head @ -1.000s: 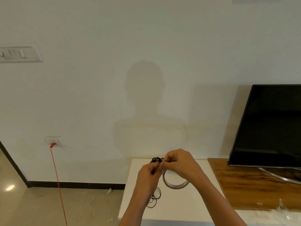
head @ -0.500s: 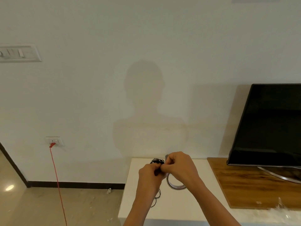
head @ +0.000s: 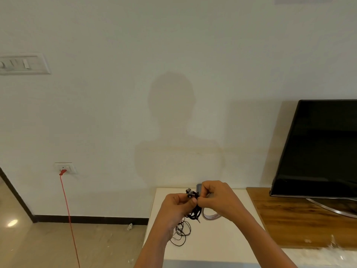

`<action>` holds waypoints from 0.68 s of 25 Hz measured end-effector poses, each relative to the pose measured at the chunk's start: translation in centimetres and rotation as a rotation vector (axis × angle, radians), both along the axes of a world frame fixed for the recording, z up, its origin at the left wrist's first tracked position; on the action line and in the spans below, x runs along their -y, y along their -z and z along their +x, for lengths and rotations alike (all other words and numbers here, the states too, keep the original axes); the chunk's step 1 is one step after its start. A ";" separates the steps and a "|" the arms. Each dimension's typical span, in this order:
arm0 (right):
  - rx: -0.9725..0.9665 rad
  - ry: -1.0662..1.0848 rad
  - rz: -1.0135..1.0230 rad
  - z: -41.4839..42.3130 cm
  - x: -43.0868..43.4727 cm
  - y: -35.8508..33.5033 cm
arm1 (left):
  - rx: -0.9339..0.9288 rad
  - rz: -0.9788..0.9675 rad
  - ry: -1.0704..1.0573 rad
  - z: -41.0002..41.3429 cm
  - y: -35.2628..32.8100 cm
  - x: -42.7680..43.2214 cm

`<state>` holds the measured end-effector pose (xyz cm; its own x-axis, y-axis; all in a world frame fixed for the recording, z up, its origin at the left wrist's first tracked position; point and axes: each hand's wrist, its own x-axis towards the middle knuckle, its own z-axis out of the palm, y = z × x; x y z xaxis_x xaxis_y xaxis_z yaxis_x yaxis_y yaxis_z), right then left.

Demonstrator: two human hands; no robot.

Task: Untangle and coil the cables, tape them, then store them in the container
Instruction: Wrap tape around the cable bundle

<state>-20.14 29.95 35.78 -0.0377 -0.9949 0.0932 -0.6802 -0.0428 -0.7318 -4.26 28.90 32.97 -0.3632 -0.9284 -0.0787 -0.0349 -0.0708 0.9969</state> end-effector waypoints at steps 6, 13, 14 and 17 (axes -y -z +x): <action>-0.043 -0.099 0.000 -0.4 -0.7 -0.6 | -0.068 0.135 -0.068 -0.5 0.2 -0.2; -0.038 -0.112 -0.017 -0.4 -0.7 -0.7 | -0.111 0.196 -0.167 -1.0 0.0 -0.3; -0.044 -0.116 -0.015 -0.5 -0.6 -0.7 | -0.116 0.181 -0.170 -1.1 0.0 -0.4; -0.067 -0.150 0.004 -0.6 -0.4 -0.8 | -0.066 0.102 -0.175 -1.0 0.0 -0.7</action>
